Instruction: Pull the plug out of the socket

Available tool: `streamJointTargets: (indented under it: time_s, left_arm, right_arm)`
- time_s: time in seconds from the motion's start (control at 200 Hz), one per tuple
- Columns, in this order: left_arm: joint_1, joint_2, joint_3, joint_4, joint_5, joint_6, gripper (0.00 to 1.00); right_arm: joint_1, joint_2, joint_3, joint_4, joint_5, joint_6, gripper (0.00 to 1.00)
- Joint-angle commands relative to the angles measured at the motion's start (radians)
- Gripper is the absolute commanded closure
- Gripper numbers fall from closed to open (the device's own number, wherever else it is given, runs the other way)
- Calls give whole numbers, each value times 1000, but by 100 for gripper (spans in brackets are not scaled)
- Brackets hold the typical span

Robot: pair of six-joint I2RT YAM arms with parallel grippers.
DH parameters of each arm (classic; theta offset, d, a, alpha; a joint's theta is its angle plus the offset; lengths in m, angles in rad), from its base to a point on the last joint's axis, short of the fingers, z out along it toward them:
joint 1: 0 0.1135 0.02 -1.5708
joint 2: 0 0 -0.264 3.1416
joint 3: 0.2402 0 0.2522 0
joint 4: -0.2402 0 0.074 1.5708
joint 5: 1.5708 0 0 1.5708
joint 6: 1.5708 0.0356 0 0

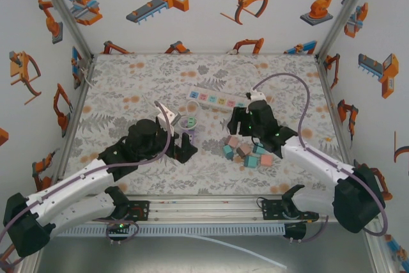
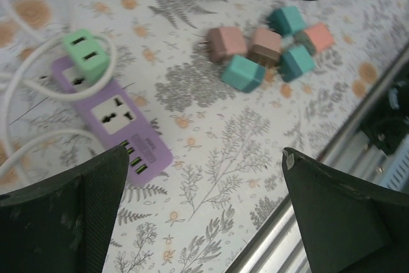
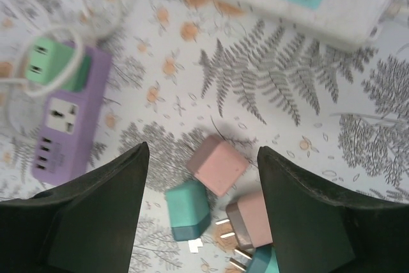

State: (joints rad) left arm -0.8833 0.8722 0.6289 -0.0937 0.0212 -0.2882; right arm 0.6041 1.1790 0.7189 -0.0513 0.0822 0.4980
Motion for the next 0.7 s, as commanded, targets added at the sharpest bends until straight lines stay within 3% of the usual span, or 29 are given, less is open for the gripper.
streamJointTargets:
  time_s: [0.0,0.095,0.175,0.466,0.696]
  left_arm:
    - [-4,12,62,-89,-267,-131,3]
    - [3,36,72,-180,-419,-237,3]
    - [24,56,62,-219,-452,-314,3]
    - [145,127,13,-240,-307,-550,3]
    - [168,169,-39,-174,-202,-618,2]
  right_arm:
    - [48,-10,101,-50,84,34,37]
    - [80,46,207,-143,149,116,37]
    - [104,127,320,-235,149,157,39]
    - [244,446,707,-455,264,191,39]
    - [267,660,920,-553,191,178,39]
